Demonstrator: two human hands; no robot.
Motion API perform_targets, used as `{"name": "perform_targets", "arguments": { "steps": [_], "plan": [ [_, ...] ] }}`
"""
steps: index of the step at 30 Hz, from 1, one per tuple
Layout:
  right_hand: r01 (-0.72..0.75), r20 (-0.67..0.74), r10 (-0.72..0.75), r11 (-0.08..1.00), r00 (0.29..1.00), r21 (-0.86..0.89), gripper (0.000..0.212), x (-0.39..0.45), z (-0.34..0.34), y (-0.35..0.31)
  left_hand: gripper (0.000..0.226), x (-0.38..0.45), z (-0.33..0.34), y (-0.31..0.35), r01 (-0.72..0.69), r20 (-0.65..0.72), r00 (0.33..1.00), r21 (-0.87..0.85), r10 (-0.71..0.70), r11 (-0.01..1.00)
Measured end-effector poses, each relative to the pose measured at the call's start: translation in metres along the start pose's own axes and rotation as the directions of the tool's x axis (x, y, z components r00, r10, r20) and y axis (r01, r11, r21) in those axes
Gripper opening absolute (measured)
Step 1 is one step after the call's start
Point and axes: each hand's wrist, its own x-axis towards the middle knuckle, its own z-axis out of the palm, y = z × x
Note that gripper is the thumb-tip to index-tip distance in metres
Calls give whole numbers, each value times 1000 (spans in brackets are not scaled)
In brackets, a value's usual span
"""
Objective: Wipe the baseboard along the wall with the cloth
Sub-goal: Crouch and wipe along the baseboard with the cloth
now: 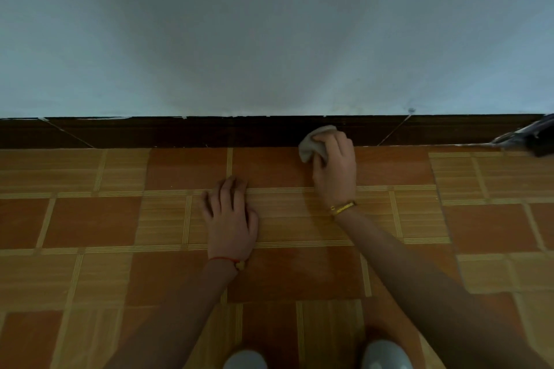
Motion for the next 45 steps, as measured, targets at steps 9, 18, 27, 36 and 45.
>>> {"name": "perform_targets", "arguments": {
  "steps": [9,18,27,36,45],
  "plan": [
    [-248,23,248,969,968,-24,26,-15,1,29,51,0,0,1,0,-10,1000,11,0,1000],
    [131,291,-117,991,950,-29,37,-12,23,5,49,-1,4,-2,-17,-25,1000,27,18,999],
    [-140,100,171,955,980,-261,27,-15,-55,102,51,0,4,4,33,-10,999,25,-33,999],
    [-4,225,36,990,974,-142,37,-11,-26,65,49,11,16,73,-27,-14,1000,-66,26,997],
    [-205,45,236,913,971,-353,22,-6,-100,164,50,24,45,126,-210,82,973,-77,217,975]
  ]
}}
